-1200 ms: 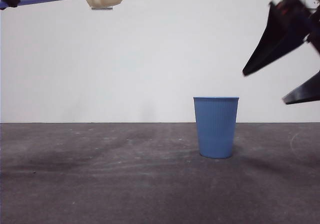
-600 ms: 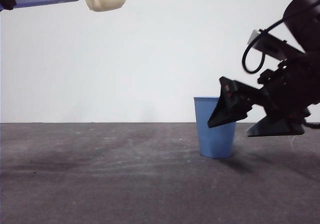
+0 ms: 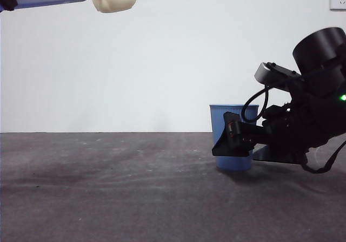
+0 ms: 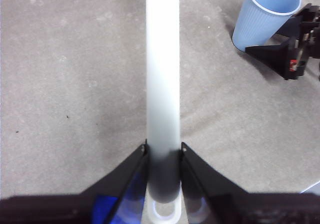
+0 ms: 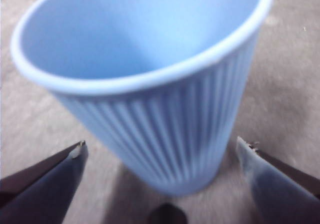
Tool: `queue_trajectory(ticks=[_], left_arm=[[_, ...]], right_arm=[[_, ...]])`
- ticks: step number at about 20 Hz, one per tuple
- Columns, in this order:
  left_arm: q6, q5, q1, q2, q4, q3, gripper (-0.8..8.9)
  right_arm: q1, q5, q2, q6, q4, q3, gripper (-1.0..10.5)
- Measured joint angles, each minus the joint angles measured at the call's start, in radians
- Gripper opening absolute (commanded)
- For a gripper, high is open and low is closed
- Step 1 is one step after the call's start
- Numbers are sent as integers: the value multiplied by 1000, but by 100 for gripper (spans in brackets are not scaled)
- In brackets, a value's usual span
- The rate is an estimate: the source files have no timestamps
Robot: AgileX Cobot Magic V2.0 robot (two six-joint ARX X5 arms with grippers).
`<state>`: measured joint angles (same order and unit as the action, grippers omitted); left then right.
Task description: Pick up the cup brush,pick up the cup,insert the brush into the cup,clean the cup,put the cup brush back,put the cup back to the fixed position on the table
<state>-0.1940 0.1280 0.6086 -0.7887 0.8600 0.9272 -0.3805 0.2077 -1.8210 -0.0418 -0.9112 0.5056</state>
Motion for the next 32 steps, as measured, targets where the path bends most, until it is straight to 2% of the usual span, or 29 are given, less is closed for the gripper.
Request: queue_trajectory(ticks=[6, 9, 11, 17, 22, 24, 26, 32], left_arm=[[0, 0, 0, 0, 7, 0, -13], [0, 0, 0, 0, 8, 0, -13], [0, 0, 0, 0, 10, 0, -13], [0, 0, 0, 0, 13, 0, -12], [18, 24, 0, 0, 65, 0, -12], [45, 31, 0, 0, 91, 0, -13], [80, 30, 0, -1, 108, 0, -13], [243, 21, 0, -64, 165, 0, -13]], right_arm=[[0, -31, -96, -31, -135, 0, 491], [-1, -33, -112, -46, -166, 16, 426], [-5, -36, -116, -53, -169, 35, 358], [-13, -67, -117, -67, -167, 39, -18], [-14, -68, -117, -67, -161, 40, -17], [-19, -67, -84, -64, -82, 47, -17], [-34, -66, 4, -31, 85, 49, -17], [-90, -108, 336, 136, 682, 112, -17]])
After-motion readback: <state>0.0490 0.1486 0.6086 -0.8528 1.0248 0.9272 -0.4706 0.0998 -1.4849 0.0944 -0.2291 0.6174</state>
